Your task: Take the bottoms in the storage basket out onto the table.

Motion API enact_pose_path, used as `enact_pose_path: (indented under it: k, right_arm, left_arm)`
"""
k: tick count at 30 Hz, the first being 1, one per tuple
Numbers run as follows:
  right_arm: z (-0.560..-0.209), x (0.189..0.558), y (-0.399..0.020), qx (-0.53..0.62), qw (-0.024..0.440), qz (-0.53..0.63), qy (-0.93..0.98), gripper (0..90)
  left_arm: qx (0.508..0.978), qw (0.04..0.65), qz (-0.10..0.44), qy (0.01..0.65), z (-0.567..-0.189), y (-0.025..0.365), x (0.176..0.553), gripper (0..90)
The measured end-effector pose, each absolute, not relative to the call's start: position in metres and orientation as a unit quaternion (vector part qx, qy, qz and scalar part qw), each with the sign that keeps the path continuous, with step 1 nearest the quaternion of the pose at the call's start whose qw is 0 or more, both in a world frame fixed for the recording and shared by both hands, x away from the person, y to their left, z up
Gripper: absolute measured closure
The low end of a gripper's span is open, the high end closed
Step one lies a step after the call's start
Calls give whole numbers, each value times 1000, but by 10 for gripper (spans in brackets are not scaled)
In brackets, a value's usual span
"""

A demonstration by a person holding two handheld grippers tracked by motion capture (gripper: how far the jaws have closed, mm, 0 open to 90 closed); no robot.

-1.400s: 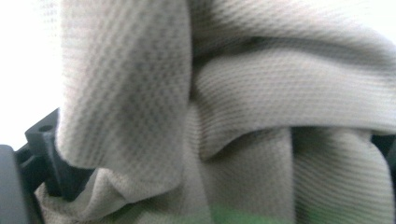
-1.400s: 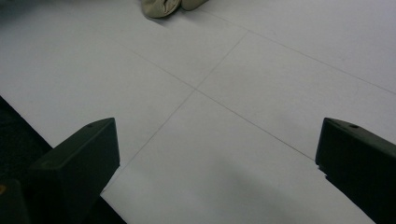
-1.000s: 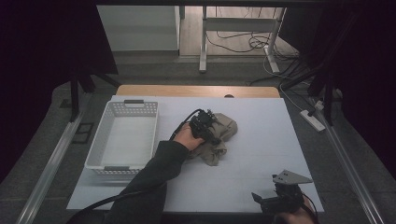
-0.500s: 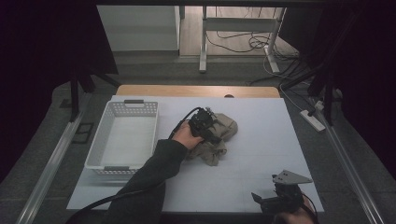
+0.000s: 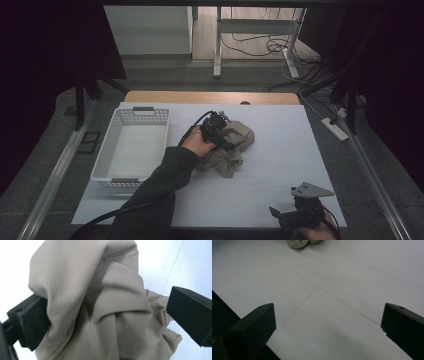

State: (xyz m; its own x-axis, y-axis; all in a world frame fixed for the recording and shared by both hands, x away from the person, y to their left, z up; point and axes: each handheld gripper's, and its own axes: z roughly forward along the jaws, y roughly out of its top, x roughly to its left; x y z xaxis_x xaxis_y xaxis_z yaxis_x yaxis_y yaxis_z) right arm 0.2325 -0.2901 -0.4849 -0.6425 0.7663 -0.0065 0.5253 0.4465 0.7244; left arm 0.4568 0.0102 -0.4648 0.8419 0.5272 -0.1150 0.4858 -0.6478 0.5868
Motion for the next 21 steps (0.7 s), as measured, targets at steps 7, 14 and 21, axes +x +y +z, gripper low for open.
enact_pose_path:
  k: [7,14,21]
  right_arm:
    - [-485,233,-290,388,169,356,833,0]
    - [-485,233,-290,388,169,355,834,0]
    - [-485,233,-290,389,170,355,833,0]
  left_arm:
    - [906,315,45,280,-456,16,455,0]
    - [903,323,54,279,-446,23,452,0]
    - [899,338,59,271,-442,30,450,0]
